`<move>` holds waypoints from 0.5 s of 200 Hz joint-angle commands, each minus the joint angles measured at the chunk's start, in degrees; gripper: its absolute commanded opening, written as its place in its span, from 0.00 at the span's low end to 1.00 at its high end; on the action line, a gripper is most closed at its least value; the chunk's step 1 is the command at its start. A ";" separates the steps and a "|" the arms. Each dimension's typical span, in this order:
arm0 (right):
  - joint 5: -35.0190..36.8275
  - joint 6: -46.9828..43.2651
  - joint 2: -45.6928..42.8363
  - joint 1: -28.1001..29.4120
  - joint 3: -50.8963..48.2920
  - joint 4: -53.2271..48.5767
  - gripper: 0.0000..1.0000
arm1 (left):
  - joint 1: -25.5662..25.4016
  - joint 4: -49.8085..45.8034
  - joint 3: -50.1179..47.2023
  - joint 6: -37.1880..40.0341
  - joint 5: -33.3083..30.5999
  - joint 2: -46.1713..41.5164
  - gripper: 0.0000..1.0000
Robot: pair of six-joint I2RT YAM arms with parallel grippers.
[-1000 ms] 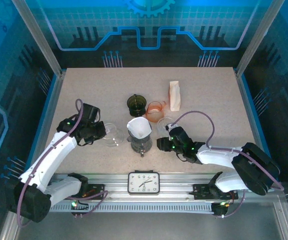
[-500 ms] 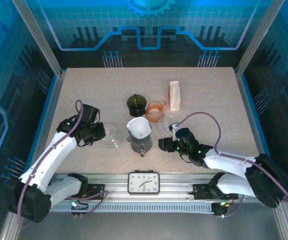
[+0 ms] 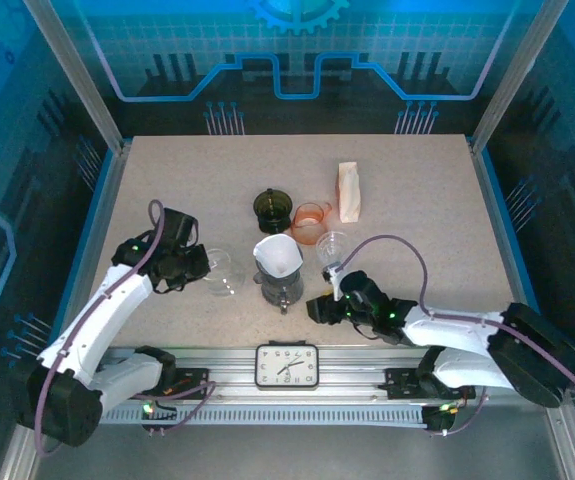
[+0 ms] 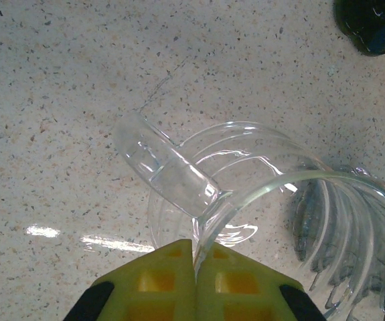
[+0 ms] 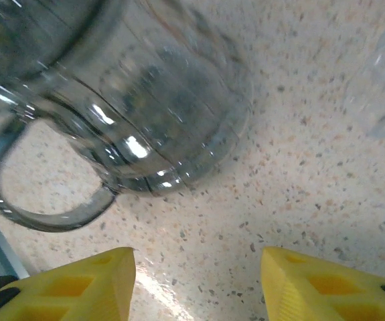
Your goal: Place the coffee filter in the dripper
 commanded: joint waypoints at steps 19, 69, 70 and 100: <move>-2.06 -1.17 6.79 0.29 3.22 7.71 0.52 | 0.83 -2.26 0.11 0.22 0.96 -3.30 0.00; -3.04 -1.30 12.93 -0.82 4.38 13.86 0.49 | 0.92 -2.83 -0.11 0.45 1.04 -4.24 0.00; -3.04 -1.29 13.00 -0.83 4.40 13.97 0.49 | 0.92 -2.87 -0.09 0.45 1.00 -4.19 0.00; -3.68 -1.53 15.89 -1.26 5.70 16.92 0.46 | 0.92 -3.39 0.03 0.68 0.65 -4.72 0.00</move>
